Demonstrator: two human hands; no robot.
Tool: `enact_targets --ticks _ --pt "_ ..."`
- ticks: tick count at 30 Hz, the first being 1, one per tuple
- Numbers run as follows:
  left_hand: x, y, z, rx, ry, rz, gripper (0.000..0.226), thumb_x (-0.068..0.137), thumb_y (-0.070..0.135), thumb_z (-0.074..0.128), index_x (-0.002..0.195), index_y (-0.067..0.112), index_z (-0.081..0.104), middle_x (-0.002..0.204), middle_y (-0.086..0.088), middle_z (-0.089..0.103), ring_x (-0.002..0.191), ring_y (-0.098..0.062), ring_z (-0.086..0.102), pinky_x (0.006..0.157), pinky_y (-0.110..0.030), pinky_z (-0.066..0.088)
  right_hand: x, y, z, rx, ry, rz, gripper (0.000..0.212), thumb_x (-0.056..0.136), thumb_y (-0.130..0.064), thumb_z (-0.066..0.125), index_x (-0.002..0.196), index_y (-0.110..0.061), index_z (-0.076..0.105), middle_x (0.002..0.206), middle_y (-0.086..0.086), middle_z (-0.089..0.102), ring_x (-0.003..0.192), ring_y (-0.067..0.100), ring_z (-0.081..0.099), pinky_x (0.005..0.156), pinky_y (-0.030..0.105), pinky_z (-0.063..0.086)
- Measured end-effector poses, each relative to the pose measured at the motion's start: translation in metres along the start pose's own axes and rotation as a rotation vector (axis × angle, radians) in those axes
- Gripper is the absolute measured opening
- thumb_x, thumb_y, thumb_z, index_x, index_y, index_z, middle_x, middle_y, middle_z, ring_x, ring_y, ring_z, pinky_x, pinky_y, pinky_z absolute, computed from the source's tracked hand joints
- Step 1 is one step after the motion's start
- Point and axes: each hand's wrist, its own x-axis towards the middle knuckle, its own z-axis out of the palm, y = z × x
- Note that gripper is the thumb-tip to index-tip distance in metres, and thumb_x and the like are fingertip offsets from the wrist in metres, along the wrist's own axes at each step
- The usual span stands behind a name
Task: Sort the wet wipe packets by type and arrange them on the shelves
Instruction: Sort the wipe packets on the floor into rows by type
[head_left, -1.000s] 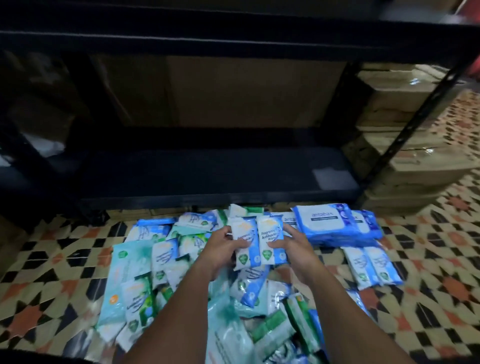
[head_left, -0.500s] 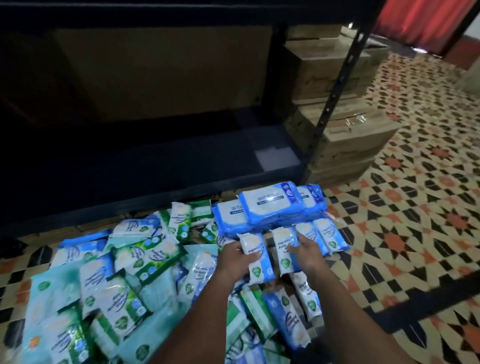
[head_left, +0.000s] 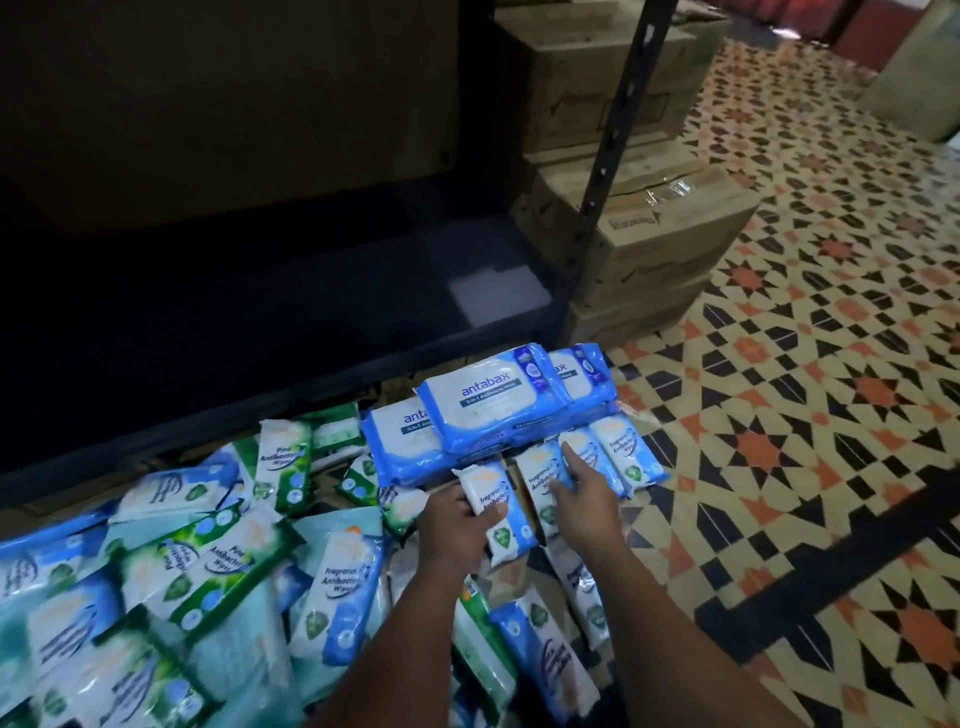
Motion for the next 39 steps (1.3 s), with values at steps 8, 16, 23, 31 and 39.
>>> enact_targets --ticks 8,16,23,31,39 --pt "0.005 0.001 0.012 0.159 0.121 0.061 0.025 0.081 0.019 0.084 0.099 0.006 0.073 0.085 -0.001 0.075 0.081 -0.014 0.071 0.069 -0.023 0.051 0.002 0.021 0.017 -0.333 0.196 -0.109 0.045 0.095 -0.011 0.065 0.138 -0.023 0.061 0.136 0.002 0.057 0.126 0.030 0.042 0.106 0.044 0.037" --pt "0.003 -0.002 0.012 0.281 0.190 0.060 0.047 0.083 0.028 0.082 0.119 0.005 0.062 0.075 0.009 0.055 0.066 -0.006 0.053 0.071 -0.025 0.044 -0.005 0.029 0.022 -0.556 0.192 -0.162 0.034 0.101 -0.017 0.055 0.129 -0.032 0.067 0.135 -0.007 0.055 0.113 0.024 0.040 0.091 0.040 0.042" --pt "0.008 0.005 0.016 0.303 0.145 0.083 0.048 0.085 0.029 0.080 0.121 0.005 0.059 0.083 -0.001 0.061 0.077 -0.018 0.061 0.075 -0.031 0.052 -0.003 0.029 0.017 -0.583 0.161 -0.185 0.036 0.103 -0.028 0.053 0.138 -0.029 0.060 0.144 -0.004 0.049 0.117 0.025 0.038 0.092 0.040 0.040" --pt "0.009 0.004 0.011 0.385 0.088 0.179 0.044 0.090 0.035 0.074 0.116 0.001 0.061 0.090 -0.014 0.069 0.083 -0.026 0.067 0.077 -0.039 0.055 -0.005 0.027 0.010 -0.594 0.094 -0.186 0.043 0.103 -0.027 0.051 0.147 -0.028 0.050 0.151 -0.002 0.043 0.124 0.028 0.037 0.098 0.042 0.041" --pt "-0.011 -0.011 -0.034 0.532 0.151 0.371 0.021 0.099 0.022 0.056 0.114 0.013 0.068 0.106 -0.007 0.069 0.095 -0.026 0.066 0.079 -0.039 0.055 -0.036 0.040 -0.003 -0.445 0.102 -0.162 0.064 0.091 -0.020 0.064 0.150 -0.026 0.041 0.144 0.004 0.040 0.131 0.025 0.031 0.108 0.050 0.036"
